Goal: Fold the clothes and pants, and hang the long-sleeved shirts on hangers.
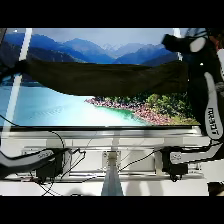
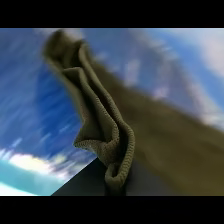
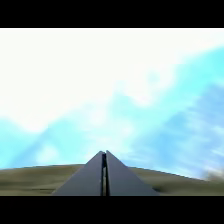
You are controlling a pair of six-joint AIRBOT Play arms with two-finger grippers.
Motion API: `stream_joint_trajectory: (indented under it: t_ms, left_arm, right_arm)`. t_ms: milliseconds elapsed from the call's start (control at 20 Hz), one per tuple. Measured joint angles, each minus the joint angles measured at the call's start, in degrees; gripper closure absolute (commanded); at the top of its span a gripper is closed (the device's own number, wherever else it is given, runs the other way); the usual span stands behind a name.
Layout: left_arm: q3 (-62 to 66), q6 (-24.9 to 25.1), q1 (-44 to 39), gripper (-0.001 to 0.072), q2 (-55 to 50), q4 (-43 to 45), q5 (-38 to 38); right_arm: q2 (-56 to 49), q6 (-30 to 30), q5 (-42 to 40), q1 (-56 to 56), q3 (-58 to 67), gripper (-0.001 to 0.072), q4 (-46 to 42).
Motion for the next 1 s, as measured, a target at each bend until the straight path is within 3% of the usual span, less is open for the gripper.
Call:
stream_joint_trajectory:
  t_ms: [250,500,800,1000]
  left_arm:
    - [0.52,-0.11,-4.76,0.0685,14.40,-1.25,-7.32]
    - [0.61,-0.98,-7.85,0.0684,24.48,-6.34,-9.66]
    - [0.59,-1.20,-8.79,0.0683,27.65,-8.94,-10.01]
    - [0.55,-1.44,-9.03,0.0684,26.56,-9.73,-9.97]
  right_arm:
    - [-4.33,3.43,-3.74,16.02,3.78,0.0686,0.44]
    - [-14.05,8.15,-3.91,32.22,12.76,0.0686,4.42]
    - [-24.06,10.56,-3.48,47.54,23.76,0.0686,10.16]
    - [-24.98,10.80,-0.52,48.65,26.49,0.0686,6.86]
